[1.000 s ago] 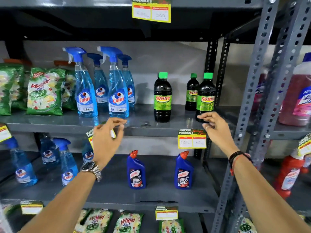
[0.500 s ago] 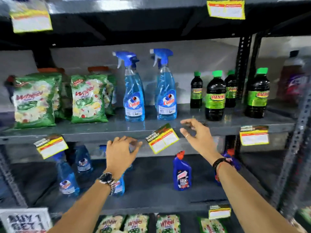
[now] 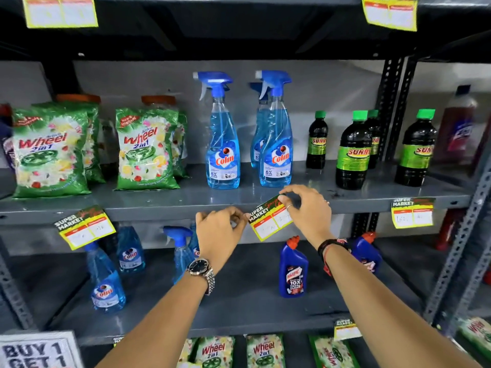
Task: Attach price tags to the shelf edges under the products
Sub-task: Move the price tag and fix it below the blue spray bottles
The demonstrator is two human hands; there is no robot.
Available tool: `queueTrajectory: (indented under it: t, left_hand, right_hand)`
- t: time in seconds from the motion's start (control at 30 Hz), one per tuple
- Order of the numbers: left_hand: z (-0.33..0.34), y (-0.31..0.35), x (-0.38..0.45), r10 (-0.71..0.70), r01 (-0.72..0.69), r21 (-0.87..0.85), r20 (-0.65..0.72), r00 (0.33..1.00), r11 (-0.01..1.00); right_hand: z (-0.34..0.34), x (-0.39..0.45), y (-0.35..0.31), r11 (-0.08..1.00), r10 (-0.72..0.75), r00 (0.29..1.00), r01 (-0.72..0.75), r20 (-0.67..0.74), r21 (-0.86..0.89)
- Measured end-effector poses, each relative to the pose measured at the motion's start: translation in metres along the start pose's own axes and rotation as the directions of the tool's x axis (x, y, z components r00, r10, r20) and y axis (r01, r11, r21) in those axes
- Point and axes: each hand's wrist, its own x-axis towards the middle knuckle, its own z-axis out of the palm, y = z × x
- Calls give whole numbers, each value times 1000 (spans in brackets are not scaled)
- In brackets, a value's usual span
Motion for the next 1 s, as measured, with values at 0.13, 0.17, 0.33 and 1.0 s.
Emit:
queueTrajectory:
  t: [0.13,0.17,0.33,1.0]
  left_hand:
    - [-4,-1,2,124,-124,-12,11,992,992]
    - [-5,-2,3,139,-138,-66,21,990,988]
    - [-16,-6,19,239,-221,-270,35,970,937]
    - [-31,-7,30,130,-87,-226,179,975,970]
  right_hand:
    - [-2,-2,0,1000,-22,1000,22,14,-11]
    - [-3,-2,0,1000,-7,1000,7,25,24]
    - [-16,4,-1,974,51,992,-76,116,216]
    - [-15,0,4,999,42,975,-35,217,-39]
